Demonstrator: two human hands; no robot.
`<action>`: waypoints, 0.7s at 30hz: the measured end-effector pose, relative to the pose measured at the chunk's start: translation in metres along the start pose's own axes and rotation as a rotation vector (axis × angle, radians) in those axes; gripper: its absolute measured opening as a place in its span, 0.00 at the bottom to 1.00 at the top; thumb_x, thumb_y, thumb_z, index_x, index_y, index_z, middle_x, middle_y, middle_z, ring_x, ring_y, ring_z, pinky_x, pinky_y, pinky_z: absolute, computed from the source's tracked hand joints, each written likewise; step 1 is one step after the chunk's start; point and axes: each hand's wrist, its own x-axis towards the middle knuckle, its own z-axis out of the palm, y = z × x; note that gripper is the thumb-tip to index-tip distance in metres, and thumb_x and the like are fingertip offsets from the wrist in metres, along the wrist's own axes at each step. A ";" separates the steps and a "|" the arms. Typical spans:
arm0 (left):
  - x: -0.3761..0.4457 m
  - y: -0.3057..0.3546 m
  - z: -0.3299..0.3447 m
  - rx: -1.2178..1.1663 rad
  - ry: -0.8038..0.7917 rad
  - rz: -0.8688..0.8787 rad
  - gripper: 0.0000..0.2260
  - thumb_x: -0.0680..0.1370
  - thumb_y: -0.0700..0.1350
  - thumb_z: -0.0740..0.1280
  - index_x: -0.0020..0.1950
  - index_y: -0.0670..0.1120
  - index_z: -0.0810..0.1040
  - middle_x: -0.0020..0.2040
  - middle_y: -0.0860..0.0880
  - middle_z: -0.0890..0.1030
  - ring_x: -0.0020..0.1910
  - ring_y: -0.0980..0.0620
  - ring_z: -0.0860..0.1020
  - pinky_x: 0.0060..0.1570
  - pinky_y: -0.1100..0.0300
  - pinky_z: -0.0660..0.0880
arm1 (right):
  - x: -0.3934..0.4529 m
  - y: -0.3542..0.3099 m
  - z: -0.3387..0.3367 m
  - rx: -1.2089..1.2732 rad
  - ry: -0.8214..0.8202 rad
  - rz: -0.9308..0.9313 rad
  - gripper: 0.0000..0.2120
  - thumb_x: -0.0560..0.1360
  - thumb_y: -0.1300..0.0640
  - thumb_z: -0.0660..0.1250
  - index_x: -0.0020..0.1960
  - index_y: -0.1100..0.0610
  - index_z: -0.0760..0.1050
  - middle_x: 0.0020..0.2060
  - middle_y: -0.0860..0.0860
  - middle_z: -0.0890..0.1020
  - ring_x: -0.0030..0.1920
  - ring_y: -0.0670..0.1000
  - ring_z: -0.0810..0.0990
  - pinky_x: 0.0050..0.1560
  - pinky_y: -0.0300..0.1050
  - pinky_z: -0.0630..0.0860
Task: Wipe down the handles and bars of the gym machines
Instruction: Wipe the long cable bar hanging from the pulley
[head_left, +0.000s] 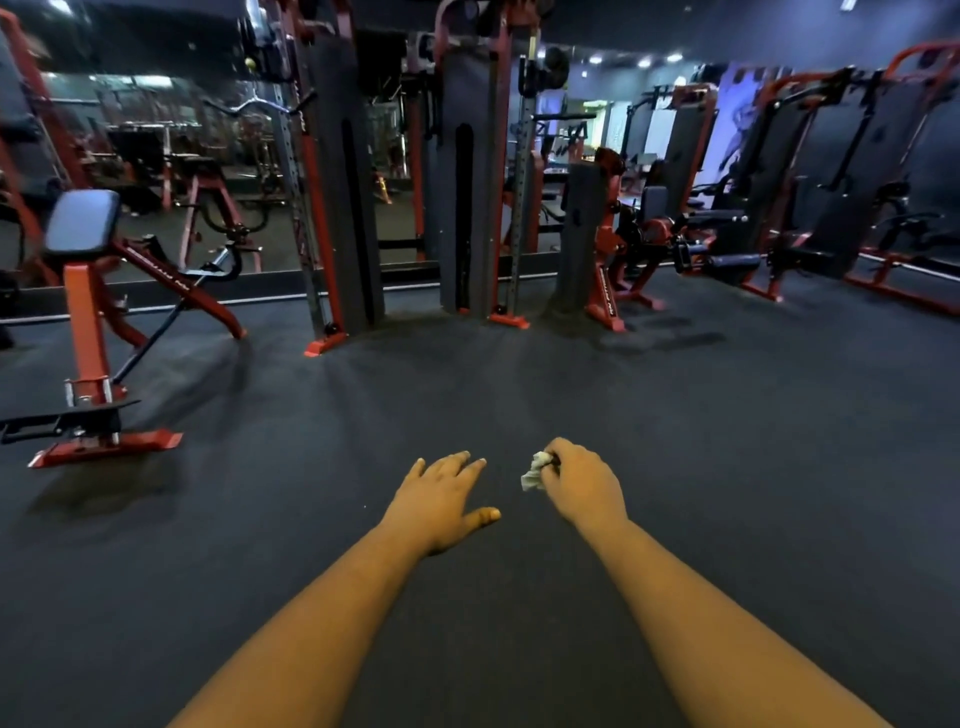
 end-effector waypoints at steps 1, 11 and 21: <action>0.020 -0.010 -0.005 -0.001 -0.005 0.014 0.38 0.81 0.70 0.55 0.85 0.54 0.49 0.85 0.49 0.52 0.83 0.49 0.53 0.81 0.44 0.48 | 0.021 -0.003 0.006 0.012 0.000 0.009 0.03 0.80 0.53 0.61 0.50 0.49 0.74 0.43 0.47 0.80 0.40 0.49 0.79 0.39 0.51 0.78; 0.246 -0.111 -0.051 0.005 -0.026 0.066 0.38 0.81 0.70 0.56 0.85 0.54 0.49 0.84 0.49 0.53 0.83 0.49 0.53 0.81 0.43 0.48 | 0.254 -0.012 0.038 0.080 0.036 0.052 0.07 0.79 0.50 0.68 0.46 0.47 0.70 0.44 0.45 0.78 0.36 0.47 0.81 0.39 0.51 0.81; 0.489 -0.167 -0.055 0.053 -0.064 0.061 0.38 0.81 0.69 0.57 0.85 0.53 0.47 0.85 0.49 0.52 0.83 0.49 0.52 0.81 0.43 0.47 | 0.503 0.034 0.094 0.123 -0.039 0.065 0.07 0.81 0.55 0.61 0.52 0.45 0.76 0.43 0.46 0.82 0.35 0.46 0.82 0.38 0.47 0.80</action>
